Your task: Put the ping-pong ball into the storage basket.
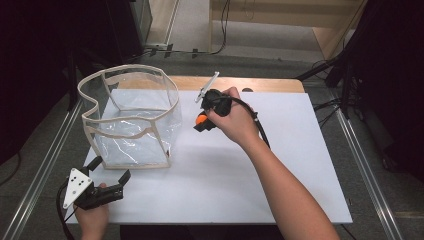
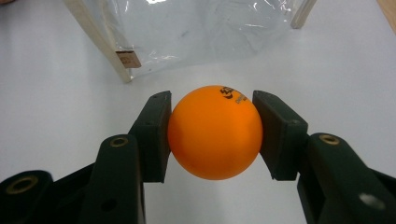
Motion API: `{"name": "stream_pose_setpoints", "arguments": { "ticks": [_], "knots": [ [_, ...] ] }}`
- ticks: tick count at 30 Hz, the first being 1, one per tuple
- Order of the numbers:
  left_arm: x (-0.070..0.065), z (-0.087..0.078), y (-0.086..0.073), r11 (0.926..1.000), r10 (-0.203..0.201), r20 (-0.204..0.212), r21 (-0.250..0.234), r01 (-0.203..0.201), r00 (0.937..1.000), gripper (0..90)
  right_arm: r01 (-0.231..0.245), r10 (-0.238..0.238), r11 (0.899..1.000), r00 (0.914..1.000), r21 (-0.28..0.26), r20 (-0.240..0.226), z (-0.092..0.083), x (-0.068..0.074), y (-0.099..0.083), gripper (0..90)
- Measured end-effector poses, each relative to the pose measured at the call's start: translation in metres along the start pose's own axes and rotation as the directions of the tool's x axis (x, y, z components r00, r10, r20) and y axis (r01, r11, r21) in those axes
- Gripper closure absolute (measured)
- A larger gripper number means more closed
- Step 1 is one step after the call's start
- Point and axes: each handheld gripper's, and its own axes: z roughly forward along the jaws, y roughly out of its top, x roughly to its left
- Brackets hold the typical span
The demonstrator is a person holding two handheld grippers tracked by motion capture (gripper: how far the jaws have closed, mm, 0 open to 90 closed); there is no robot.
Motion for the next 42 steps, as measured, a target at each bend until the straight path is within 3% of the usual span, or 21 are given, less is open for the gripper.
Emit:
{"name": "stream_pose_setpoints", "arguments": {
  "ticks": [42],
  "knots": [
    [0.0,0.0,0.0,1.0,-0.001,0.001,-0.001,0.001,1.0,0.0,0.038,-0.038,0.999,0.9993,-0.031,-0.001,-0.034,0.01,0.027,47.7]
  ]
}}
